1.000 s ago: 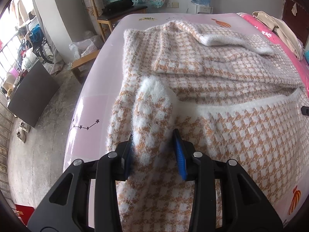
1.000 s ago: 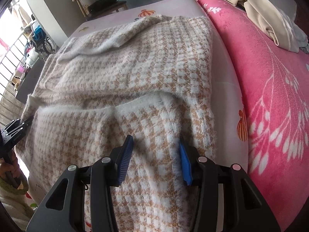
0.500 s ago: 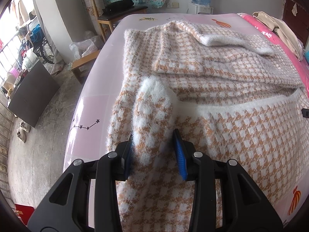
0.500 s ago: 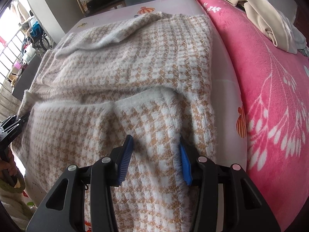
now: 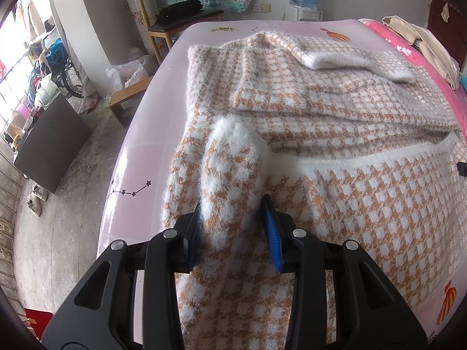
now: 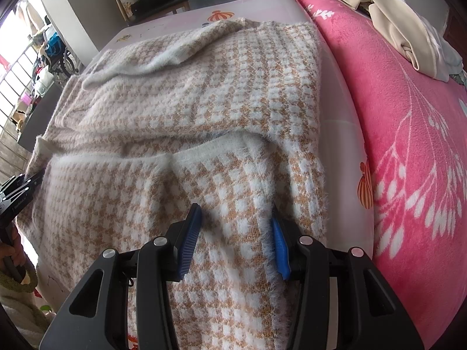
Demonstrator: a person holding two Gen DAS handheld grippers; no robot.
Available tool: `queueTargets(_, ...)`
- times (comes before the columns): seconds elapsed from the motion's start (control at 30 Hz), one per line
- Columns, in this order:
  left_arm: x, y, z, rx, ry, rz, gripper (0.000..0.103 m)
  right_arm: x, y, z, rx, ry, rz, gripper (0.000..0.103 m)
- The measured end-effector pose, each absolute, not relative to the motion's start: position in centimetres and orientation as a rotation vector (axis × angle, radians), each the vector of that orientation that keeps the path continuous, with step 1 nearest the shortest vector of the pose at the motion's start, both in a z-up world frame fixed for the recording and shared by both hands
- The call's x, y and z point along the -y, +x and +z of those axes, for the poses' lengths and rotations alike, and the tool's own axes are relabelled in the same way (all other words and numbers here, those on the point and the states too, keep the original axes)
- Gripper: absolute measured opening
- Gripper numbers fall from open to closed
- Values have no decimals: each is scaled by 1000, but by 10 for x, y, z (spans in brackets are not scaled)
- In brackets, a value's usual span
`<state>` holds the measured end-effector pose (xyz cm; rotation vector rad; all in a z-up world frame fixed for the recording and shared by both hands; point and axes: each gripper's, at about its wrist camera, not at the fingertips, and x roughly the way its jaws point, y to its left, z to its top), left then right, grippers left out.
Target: Fold large clothes
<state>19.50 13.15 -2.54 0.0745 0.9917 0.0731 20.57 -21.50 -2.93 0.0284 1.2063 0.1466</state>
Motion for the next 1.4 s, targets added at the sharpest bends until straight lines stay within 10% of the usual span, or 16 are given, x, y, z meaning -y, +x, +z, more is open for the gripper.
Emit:
queueTargets(1.1, -132, 194, -24, -975, 91, 75, 37, 185, 193, -26, -1132, -217, 54, 11)
queueTargets(1.4, -139, 177, -17, -912, 109, 28, 15, 183, 176, -6, -1057, -192, 1, 8)
